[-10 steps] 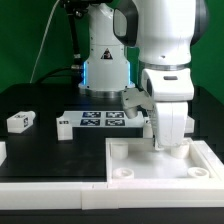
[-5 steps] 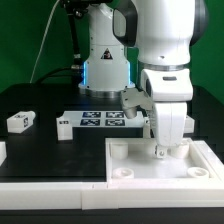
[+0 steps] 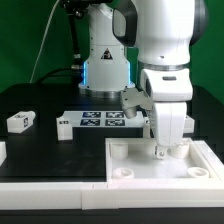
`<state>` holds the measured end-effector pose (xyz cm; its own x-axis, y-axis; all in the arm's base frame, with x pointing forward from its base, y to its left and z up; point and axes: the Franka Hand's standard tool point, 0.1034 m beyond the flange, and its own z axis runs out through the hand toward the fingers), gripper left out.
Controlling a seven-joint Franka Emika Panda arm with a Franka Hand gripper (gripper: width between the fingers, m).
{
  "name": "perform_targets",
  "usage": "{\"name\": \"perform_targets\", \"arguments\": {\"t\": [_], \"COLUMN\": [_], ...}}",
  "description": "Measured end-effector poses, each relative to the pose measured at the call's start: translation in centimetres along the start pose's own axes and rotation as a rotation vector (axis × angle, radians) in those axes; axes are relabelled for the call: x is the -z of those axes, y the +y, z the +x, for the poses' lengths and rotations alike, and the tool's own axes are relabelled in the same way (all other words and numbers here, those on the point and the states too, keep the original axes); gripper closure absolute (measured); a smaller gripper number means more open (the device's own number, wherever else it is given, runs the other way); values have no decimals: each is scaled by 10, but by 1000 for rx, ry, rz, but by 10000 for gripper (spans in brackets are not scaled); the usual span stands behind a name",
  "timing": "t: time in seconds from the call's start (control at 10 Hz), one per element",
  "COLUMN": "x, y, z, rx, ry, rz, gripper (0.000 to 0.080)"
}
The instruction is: Assemble one leg
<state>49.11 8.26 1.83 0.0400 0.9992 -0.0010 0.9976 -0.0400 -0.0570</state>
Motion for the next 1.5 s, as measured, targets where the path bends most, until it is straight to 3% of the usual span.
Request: {"name": "perform_targets", "arguments": {"t": [0.3, 0.6, 0.9, 1.0, 1.5], "x": [26, 23, 23, 23, 19], "y": [-20, -20, -22, -32, -70], "z": [3, 2, 3, 5, 43], "rx": [-72, -122, -404, -625, -1318], "ry": [-12, -10, -3, 14, 11], "rz": [-27, -21, -22, -26, 23], "gripper": [151, 151, 151, 151, 151]}}
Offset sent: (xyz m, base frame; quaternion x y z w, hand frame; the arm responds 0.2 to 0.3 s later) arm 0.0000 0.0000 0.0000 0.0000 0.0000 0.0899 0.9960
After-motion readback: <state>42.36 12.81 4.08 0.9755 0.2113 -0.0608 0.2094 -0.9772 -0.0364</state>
